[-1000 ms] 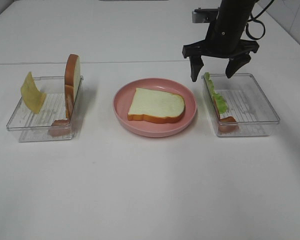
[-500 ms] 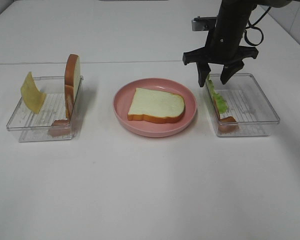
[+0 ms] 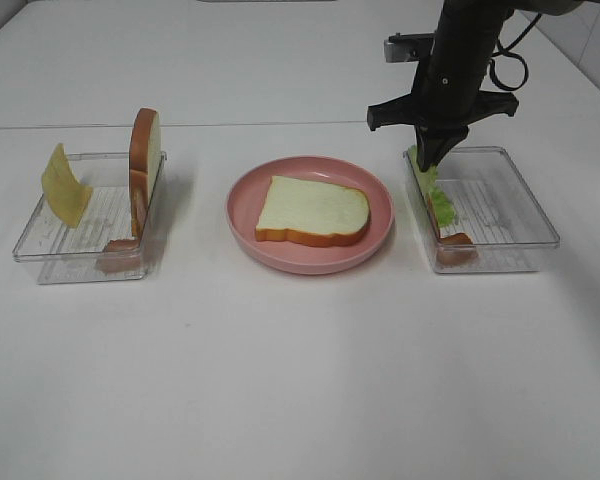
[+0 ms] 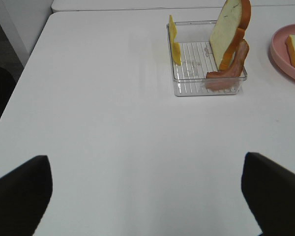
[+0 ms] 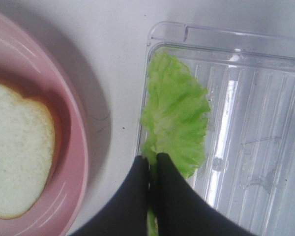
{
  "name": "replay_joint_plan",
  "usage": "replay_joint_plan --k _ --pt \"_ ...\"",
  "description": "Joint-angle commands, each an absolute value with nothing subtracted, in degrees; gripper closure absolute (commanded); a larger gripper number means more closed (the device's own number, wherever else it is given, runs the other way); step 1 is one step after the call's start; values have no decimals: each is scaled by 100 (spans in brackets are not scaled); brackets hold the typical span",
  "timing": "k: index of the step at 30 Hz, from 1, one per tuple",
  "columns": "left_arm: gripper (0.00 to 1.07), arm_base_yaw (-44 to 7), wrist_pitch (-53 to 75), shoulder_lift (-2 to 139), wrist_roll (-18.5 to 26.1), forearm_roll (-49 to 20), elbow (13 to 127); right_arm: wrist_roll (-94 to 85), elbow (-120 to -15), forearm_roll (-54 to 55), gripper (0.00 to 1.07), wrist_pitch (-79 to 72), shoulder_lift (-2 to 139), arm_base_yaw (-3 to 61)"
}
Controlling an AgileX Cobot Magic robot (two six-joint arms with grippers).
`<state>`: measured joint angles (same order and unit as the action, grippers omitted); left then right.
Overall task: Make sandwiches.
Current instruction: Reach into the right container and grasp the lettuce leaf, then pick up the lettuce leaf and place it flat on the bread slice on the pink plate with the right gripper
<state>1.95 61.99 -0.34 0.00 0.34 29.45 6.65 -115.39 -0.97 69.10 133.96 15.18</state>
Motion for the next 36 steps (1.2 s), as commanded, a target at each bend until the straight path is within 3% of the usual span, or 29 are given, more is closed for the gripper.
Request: replay_joint_plan --k 1,14,20,21,26,36 --pt "4 212 6154 -115 -34 0 2945 636 -11557 -166 107 6898 13424 1490" --pt "4 212 6154 -115 -34 0 2945 653 -11557 143 107 7002 12599 1495" --pt "4 212 6154 -115 -34 0 2945 384 -11557 1318 107 6916 12342 1507" --pt "4 212 6154 -115 -34 0 2945 138 -11557 2028 107 6830 12347 1507" --pt "4 212 6154 -115 -34 0 2945 -292 -11557 3375 107 6652 12508 1530" --pt "4 212 6154 -115 0 52 2945 -435 -11557 3638 107 6325 13161 2137"
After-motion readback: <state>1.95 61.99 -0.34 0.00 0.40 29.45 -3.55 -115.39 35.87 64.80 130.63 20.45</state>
